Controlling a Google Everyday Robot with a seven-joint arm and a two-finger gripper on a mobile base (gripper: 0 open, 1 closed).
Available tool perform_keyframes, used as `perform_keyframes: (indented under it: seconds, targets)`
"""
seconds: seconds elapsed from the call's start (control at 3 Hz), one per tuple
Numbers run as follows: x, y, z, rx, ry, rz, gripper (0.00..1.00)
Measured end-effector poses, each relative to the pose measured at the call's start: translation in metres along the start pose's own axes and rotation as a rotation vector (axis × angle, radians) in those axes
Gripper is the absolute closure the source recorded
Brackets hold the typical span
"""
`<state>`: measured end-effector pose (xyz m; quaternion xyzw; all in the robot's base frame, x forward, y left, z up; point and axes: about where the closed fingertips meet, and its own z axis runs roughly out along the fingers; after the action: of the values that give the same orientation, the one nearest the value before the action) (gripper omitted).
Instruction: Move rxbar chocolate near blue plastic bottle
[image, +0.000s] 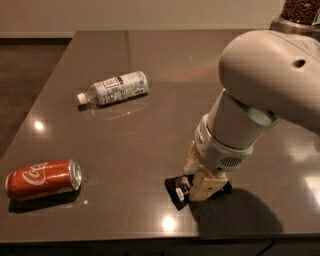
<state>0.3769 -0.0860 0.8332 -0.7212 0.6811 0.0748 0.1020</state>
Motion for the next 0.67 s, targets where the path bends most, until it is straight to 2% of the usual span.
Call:
perform_keyframes:
  seconds: [0.33, 0.67]
  targets:
    - [-0.003, -0.003, -0.005, -0.002, -0.005, 0.004, 1.00]
    - [-0.018, -0.021, -0.018, -0.017, -0.035, 0.030, 1.00]
